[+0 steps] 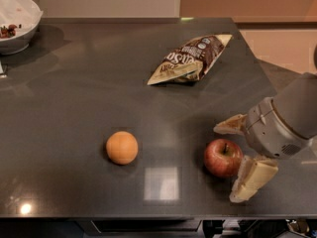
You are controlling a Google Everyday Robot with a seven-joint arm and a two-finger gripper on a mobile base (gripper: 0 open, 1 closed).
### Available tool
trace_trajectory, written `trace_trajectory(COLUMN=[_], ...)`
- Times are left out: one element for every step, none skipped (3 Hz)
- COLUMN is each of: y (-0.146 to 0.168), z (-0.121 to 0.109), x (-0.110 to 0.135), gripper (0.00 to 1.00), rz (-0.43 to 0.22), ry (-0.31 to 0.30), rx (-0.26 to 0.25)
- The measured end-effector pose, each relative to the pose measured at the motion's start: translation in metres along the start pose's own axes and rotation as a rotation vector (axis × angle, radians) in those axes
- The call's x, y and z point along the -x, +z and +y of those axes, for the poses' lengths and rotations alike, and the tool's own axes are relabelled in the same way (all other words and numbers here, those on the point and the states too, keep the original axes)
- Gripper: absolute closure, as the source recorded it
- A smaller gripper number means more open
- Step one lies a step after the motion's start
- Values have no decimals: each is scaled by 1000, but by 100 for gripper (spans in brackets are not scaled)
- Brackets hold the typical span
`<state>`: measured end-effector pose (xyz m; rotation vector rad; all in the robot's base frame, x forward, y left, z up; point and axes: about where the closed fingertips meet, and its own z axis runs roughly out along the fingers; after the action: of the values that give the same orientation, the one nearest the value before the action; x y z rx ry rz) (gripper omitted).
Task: Pick apple
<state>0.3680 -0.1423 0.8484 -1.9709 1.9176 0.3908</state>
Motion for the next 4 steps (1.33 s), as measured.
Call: trace_trajectory(y=[3,-3,-21,-46], z=[0,-6,-23,-39], x=[-2,5,21,36], gripper=[42,65,88,100], rz=[-3,7,15,13], ry=[7,14,26,29], rx=[-1,-9,-17,-21])
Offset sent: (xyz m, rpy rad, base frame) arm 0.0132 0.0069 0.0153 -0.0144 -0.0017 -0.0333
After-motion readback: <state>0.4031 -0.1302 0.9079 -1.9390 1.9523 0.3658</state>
